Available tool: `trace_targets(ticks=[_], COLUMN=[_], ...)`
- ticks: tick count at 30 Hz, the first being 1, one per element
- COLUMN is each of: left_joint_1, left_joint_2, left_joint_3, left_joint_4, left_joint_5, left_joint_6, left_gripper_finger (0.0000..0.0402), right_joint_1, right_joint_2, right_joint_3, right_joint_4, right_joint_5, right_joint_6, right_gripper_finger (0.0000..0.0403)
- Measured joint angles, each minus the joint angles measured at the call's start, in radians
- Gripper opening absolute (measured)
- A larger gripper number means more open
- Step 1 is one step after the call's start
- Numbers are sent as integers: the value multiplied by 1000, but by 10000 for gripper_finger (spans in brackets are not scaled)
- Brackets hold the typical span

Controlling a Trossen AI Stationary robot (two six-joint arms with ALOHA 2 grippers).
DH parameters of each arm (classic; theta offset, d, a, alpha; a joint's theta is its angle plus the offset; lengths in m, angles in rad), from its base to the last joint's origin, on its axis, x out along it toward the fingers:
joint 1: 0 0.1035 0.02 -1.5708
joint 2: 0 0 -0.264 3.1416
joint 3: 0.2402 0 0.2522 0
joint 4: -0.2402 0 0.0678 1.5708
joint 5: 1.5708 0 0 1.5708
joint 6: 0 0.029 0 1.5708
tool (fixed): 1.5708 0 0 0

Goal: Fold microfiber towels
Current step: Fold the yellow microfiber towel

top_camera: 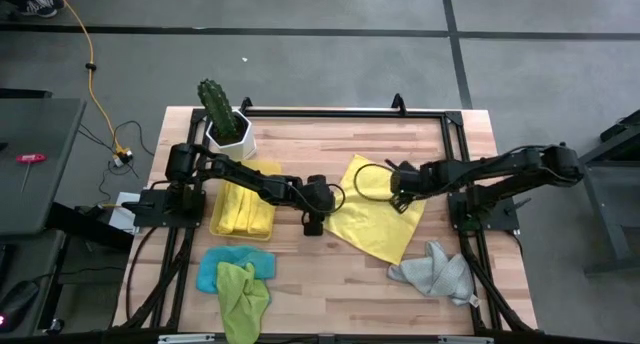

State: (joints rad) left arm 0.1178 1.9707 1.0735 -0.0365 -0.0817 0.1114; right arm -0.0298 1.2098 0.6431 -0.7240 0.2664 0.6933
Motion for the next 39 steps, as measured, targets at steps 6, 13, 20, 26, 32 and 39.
trace_targets(ticks=[6, 13, 20, 26, 32, 39], left_joint_1=[0, -2, -9, -46, -78, -78], left_joint_2=[-2, -21, -124, -242, -328, -466], left_joint_3=[47, 49, 52, 51, 52, -129], left_joint_4=[-60, -112, -96, -47, 76, 392], left_joint_5=[-17, -15, -18, 105, 433, 558], left_joint_6=[27, 40, 50, 103, 180, 171], left_gripper_finger=[127, 127, 127, 127, 127, 127], right_joint_1=[132, 325, 328, 81, -142, -213], right_joint_2=[0, 0, 4, 36, 150, 356], right_joint_3=[-38, -142, -184, -185, -183, -56], right_joint_4=[249, 480, 557, 622, 847, 871], right_joint_5=[-56, 19, 327, 292, 129, 73], right_joint_6=[-47, -29, -13, -40, -163, -228], right_gripper_finger=[169, 169, 169, 169, 169, 161])
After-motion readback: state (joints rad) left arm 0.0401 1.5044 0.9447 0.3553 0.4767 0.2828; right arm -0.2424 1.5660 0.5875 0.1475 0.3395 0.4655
